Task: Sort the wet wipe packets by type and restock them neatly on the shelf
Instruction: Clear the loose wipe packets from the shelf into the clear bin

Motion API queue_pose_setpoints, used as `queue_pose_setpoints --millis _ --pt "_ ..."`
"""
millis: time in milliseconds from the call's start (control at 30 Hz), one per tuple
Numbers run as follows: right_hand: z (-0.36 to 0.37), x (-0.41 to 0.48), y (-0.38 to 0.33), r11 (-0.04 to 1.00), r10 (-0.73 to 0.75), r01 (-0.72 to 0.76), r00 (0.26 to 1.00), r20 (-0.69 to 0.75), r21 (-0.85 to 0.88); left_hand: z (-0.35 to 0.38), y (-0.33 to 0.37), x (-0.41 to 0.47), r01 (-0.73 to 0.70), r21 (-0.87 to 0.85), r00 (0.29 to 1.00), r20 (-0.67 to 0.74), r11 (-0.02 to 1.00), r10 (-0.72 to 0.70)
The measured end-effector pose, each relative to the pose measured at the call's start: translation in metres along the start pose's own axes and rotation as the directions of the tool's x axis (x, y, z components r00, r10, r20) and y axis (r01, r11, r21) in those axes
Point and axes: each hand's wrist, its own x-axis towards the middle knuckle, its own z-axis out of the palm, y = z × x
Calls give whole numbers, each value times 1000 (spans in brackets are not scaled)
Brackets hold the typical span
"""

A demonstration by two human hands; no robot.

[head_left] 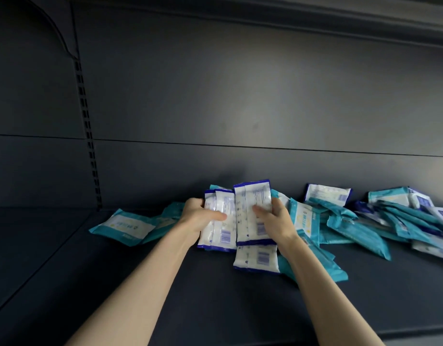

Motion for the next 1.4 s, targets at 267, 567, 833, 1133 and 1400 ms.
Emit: queue_pose_setpoints --millis 267,567,833,1133,1400 --pt "-7 -49 -24 974 -117 125 992 -53 188 -8 11 -55 -232 -127 971 -88 964 222" --pt "28 -195 -35 955 -152 141 988 22 262 -67 -9 -246 -349 -352 936 -172 868 307" --pt "108 -329 30 982 -166 149 974 154 112 -145 -116 -366 -206 -286 949 -290 936 120" --pt "250 -424 175 980 199 -193 957 213 -48 -268 -306 -390 146 -106 921 -350 984 -174" --pt "345 -483 346 814 557 -519 824 101 -259 -342 -492 -370 564 78 825 -101 822 -557"
